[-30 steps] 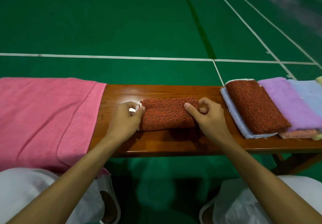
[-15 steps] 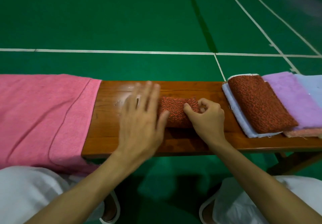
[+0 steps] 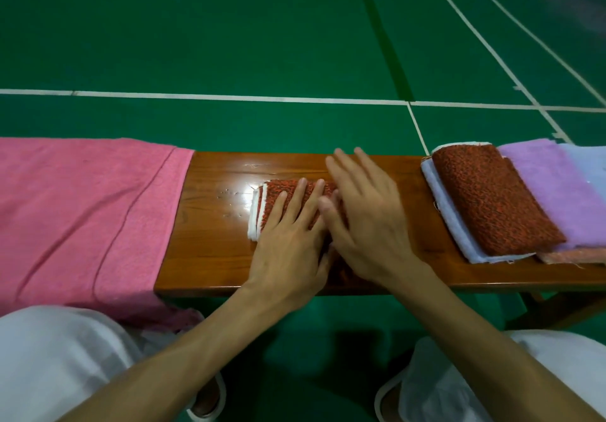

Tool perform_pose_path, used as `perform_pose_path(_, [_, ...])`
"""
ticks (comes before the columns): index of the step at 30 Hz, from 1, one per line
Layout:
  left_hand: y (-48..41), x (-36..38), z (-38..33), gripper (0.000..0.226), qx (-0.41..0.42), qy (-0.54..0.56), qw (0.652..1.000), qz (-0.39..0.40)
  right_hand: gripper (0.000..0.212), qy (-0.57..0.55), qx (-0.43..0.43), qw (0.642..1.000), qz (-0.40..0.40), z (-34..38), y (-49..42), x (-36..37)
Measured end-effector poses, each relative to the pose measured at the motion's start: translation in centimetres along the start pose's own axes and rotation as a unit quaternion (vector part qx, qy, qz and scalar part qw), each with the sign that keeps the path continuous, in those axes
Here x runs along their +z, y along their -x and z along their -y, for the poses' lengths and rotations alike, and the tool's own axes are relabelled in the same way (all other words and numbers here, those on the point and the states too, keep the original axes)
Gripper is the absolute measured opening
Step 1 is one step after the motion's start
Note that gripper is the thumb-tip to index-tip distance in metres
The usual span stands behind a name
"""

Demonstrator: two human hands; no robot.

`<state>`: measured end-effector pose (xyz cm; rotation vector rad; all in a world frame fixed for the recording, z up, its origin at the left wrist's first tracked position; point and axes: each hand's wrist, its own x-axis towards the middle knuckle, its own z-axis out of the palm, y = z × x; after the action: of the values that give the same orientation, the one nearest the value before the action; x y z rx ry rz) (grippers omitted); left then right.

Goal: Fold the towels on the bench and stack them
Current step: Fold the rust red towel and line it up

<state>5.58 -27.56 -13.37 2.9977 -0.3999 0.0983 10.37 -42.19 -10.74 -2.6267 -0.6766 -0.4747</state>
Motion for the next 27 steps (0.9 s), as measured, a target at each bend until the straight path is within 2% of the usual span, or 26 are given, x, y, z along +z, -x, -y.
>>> perform_pose_path(2, [0.0, -0.1, 0.0, 0.09, -0.006, 0.007, 1.0, 0.011, 0.071, 0.033, 0.007, 0.994, 0.103, 0.2, 0.3, 1.2])
perform_pose_path(4, [0.0, -0.4, 0.1, 0.096, -0.021, 0.017, 1.0, 0.007, 0.074, 0.034, 0.022, 0.989, 0.143, -0.1, 0.3, 1.9])
perform_pose_path(8, [0.2, -0.6, 1.2, 0.101, -0.08, 0.0, 0.997, 0.023, 0.067, 0.013, 0.044, 0.989, 0.139, -0.4, 0.0, 1.9])
perform_pose_path(12, [0.5, -0.8, 2.1, 0.107, -0.077, 0.006, 0.997, 0.02, 0.06, 0.02, 0.076, 0.987, 0.14, -1.0, 0.2, 2.3])
perform_pose_path(14, [0.6, -0.8, 2.6, 0.102, -0.063, 0.027, 0.998, 0.01, 0.058, 0.034, 0.088, 0.987, 0.134, -1.5, 0.2, 2.4])
perform_pose_path(19, [0.8, -0.5, 3.6, 0.073, -0.052, 0.069, 0.996, -0.018, 0.064, 0.005, 0.093, 0.982, 0.162, -2.3, 0.1, 2.5])
perform_pose_path(23, [0.3, -0.2, 3.4, 0.068, -0.06, 0.069, 0.996, -0.026, 0.064, 0.033, 0.101, 0.983, 0.15, -2.0, 0.2, 2.3])
perform_pose_path(27, [0.1, -0.3, 3.6, 0.067, -0.064, 0.1, 0.993, -0.028, 0.067, 0.001, 0.109, 0.981, 0.162, -2.1, 0.2, 2.0])
